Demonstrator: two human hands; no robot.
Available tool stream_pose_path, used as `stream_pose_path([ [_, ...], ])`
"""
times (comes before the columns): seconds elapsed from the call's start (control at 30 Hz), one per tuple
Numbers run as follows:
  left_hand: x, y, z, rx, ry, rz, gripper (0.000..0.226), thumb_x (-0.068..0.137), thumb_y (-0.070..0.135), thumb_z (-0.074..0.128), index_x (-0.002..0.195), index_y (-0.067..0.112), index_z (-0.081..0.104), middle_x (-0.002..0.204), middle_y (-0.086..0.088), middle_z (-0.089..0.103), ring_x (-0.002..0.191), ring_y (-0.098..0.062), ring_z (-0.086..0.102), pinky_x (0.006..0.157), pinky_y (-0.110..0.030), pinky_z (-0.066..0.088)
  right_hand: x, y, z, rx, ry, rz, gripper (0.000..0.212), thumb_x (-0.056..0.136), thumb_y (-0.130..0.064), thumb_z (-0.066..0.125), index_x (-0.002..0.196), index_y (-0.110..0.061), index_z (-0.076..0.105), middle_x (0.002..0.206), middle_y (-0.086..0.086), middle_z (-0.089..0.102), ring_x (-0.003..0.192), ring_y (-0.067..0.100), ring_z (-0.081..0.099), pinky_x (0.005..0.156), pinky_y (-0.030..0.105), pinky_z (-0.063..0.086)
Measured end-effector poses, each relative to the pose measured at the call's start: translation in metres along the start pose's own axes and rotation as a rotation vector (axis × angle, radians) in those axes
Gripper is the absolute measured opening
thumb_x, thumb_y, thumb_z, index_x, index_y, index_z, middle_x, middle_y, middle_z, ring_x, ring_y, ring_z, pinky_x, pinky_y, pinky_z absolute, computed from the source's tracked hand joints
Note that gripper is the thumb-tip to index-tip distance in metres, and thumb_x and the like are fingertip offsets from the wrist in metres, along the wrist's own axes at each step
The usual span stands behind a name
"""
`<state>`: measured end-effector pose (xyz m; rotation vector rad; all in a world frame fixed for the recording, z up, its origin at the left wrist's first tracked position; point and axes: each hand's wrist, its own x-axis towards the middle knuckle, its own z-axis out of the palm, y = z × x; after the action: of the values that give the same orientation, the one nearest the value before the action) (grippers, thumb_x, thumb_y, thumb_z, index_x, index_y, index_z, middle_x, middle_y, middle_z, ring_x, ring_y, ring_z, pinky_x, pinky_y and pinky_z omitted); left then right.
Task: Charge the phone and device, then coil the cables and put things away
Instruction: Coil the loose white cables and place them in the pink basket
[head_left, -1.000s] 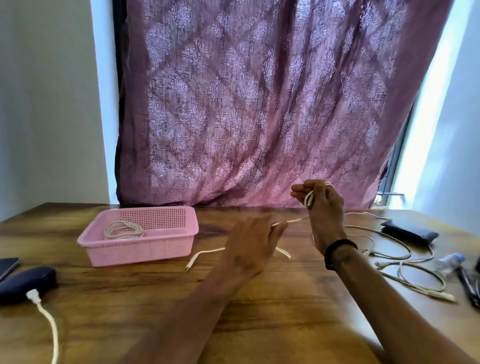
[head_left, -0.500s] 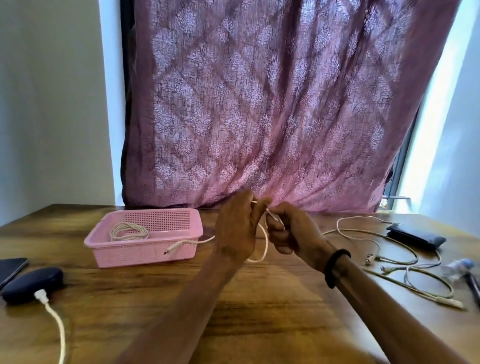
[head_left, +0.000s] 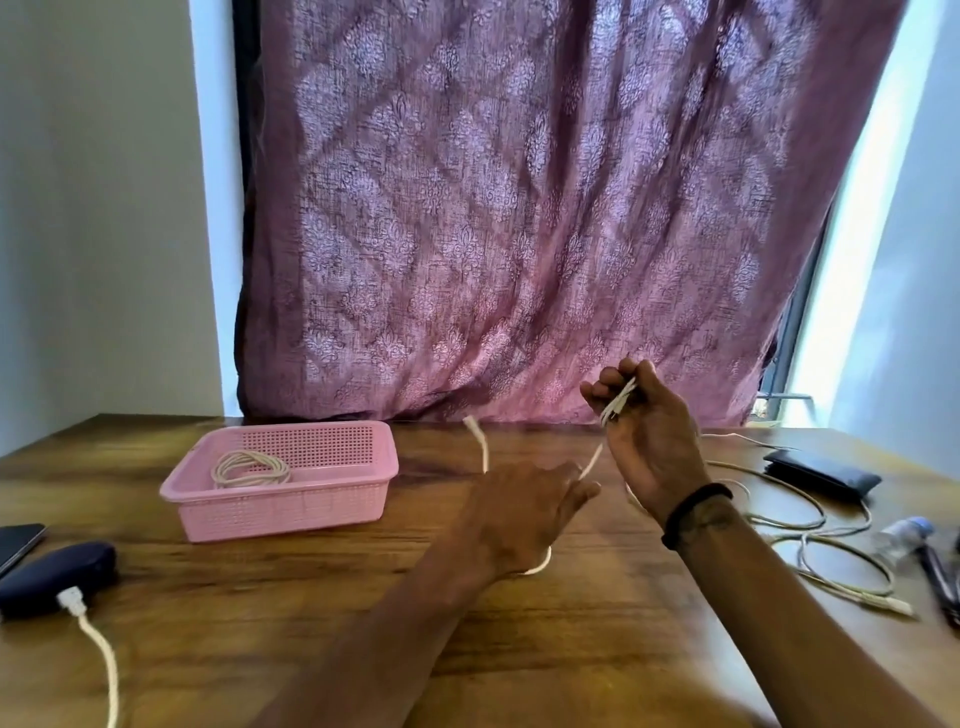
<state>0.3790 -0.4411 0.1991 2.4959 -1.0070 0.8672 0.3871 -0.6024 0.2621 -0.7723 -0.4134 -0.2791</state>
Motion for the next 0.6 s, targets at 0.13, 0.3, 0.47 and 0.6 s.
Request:
stream_pose_path([
  [0.13,0.009,0.008,-0.016,0.173,0.065,0.06,0.044,0.103,0.056,0.038,0.094,0.022,0.064,0.095,-0.005,0.074,0.091,-0.03,0.067,0.071,-0.039,0.043,0.003,0.016,-0.015,-0.755,0.173,-0.262,0.032,0.113,-0.022,0.041,0.096,-0.004,0.062,0.082,0.008,0.074,0.075,0.016,0.073,0.078,0.029,0.06],
  [0.3,0.012,-0.012,-0.044,0.291,0.234,0.049,0.018,0.093,0.044,0.068,0.081,0.03,0.069,0.08,0.001,0.074,0.069,-0.025,0.069,0.077,-0.044,0.047,-0.002,0.032,-0.032,-1.588,-0.102,-0.496,0.034,0.109,-0.017,0.04,0.078,-0.016,0.053,0.078,0.001,0.058,0.073,0.022,0.059,0.068,0.039,0.048],
  [0.47,0.007,-0.035,-0.05,0.098,0.316,-0.306,0.036,0.098,0.053,0.054,0.083,0.021,0.06,0.084,-0.001,0.07,0.082,-0.026,0.066,0.072,-0.04,0.046,-0.023,0.042,-0.005,-1.525,-0.335,-0.121,0.053,0.11,-0.044,0.041,0.064,-0.019,0.053,0.06,-0.007,0.057,0.051,0.008,0.05,0.057,0.033,0.043],
  [0.6,0.007,-0.036,-0.046,-0.182,0.411,-0.401,0.036,0.095,0.056,0.058,0.087,0.021,0.062,0.081,0.002,0.071,0.078,-0.023,0.067,0.069,-0.042,0.05,-0.028,0.033,0.018,-0.962,-0.342,0.35,0.05,0.105,-0.042,0.038,0.061,-0.019,0.043,0.052,0.0,0.032,0.045,0.015,0.026,0.047,0.03,0.031],
])
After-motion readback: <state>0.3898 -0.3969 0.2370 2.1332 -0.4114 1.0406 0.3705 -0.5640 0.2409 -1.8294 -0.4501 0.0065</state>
